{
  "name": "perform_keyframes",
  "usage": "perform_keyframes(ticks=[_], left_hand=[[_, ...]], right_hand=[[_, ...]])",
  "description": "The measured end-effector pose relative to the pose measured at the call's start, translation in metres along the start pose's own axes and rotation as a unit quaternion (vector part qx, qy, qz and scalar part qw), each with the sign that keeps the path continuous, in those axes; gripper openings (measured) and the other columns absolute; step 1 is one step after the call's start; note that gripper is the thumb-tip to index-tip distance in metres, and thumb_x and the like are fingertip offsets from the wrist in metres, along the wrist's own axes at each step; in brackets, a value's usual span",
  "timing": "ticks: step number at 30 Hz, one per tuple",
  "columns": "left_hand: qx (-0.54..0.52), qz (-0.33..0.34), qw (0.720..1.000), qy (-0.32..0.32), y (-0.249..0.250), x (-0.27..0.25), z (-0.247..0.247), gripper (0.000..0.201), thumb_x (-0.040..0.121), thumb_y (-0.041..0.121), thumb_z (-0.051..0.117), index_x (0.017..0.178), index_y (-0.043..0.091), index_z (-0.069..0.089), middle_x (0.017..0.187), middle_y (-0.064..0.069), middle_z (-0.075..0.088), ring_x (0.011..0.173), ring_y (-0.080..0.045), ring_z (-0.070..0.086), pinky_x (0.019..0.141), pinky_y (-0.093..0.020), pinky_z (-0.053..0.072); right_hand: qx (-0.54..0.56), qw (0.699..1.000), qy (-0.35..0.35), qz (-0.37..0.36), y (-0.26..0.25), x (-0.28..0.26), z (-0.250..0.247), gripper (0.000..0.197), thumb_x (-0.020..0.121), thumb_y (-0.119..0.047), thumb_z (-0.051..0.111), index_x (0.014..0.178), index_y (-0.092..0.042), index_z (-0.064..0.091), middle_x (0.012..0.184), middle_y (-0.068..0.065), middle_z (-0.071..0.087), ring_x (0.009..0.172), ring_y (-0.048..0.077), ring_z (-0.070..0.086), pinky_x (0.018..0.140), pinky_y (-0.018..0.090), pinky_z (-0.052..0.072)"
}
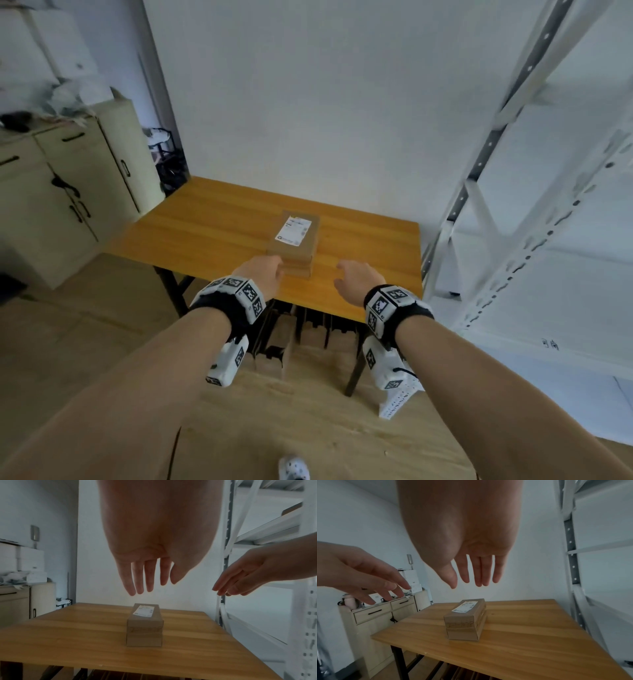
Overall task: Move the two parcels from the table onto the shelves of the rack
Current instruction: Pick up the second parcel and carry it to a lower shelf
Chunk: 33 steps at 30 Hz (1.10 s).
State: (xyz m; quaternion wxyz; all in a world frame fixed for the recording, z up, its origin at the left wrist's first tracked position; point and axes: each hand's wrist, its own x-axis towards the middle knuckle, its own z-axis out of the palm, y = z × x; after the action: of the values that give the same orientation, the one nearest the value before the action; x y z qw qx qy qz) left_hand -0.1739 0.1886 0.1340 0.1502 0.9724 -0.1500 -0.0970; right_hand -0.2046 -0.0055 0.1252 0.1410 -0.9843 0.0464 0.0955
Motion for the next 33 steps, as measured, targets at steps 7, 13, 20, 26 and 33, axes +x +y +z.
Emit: perform_keyframes(ticks=[7,13,20,26,33], left_hand=[[-0.004,-0.026,0.999,-0.032,-0.049,0.086,0.010,0.036,0.098,0.025,0.039,0.130,0.014,0.051,0.117,-0.007,0.065,0.086,-0.020,0.062,0.073,-0.029,0.049],[-0.030,-0.050,0.996,-0.068,-0.081,0.161,0.023,0.042,0.098,0.028,0.040,0.138,0.015,0.044,0.133,-0.009,0.058,0.112,-0.026,0.061,0.089,-0.035,0.050],[-0.112,-0.084,0.986,-0.096,-0.095,0.224,0.055,0.050,0.099,0.026,0.040,0.145,0.010,0.030,0.147,-0.010,0.043,0.131,-0.026,0.047,0.104,-0.035,0.040],[-0.266,-0.136,0.948,-0.108,-0.098,0.251,0.080,0.053,0.097,0.024,0.044,0.147,0.015,0.026,0.149,-0.007,0.041,0.133,-0.026,0.045,0.107,-0.039,0.040],[-0.308,-0.168,0.929,-0.115,-0.103,0.261,0.092,0.061,0.097,0.023,0.046,0.150,0.017,0.018,0.153,-0.007,0.035,0.138,-0.027,0.037,0.111,-0.046,0.036]], right_hand=[[0.057,0.998,-0.034,0.009,-0.010,0.091,0.018,0.035,0.096,-0.021,0.041,0.123,-0.006,0.057,0.125,0.015,0.062,0.108,0.031,0.062,0.088,0.042,0.054],[0.102,0.993,-0.057,0.019,-0.012,0.166,0.034,0.036,0.097,-0.021,0.041,0.129,-0.011,0.052,0.130,0.011,0.061,0.113,0.029,0.061,0.087,0.037,0.052],[0.189,0.978,-0.061,0.063,-0.002,0.221,0.057,0.054,0.098,-0.028,0.046,0.147,-0.012,0.031,0.148,0.009,0.046,0.132,0.029,0.047,0.104,0.039,0.043],[0.358,0.925,-0.072,0.104,0.006,0.240,0.074,0.067,0.094,-0.022,0.054,0.151,-0.016,0.018,0.154,0.008,0.034,0.140,0.026,0.035,0.110,0.039,0.033],[0.458,0.876,-0.078,0.127,0.011,0.254,0.097,0.071,0.089,-0.017,0.062,0.149,-0.022,0.024,0.144,0.008,0.048,0.132,0.024,0.046,0.100,0.035,0.043]])
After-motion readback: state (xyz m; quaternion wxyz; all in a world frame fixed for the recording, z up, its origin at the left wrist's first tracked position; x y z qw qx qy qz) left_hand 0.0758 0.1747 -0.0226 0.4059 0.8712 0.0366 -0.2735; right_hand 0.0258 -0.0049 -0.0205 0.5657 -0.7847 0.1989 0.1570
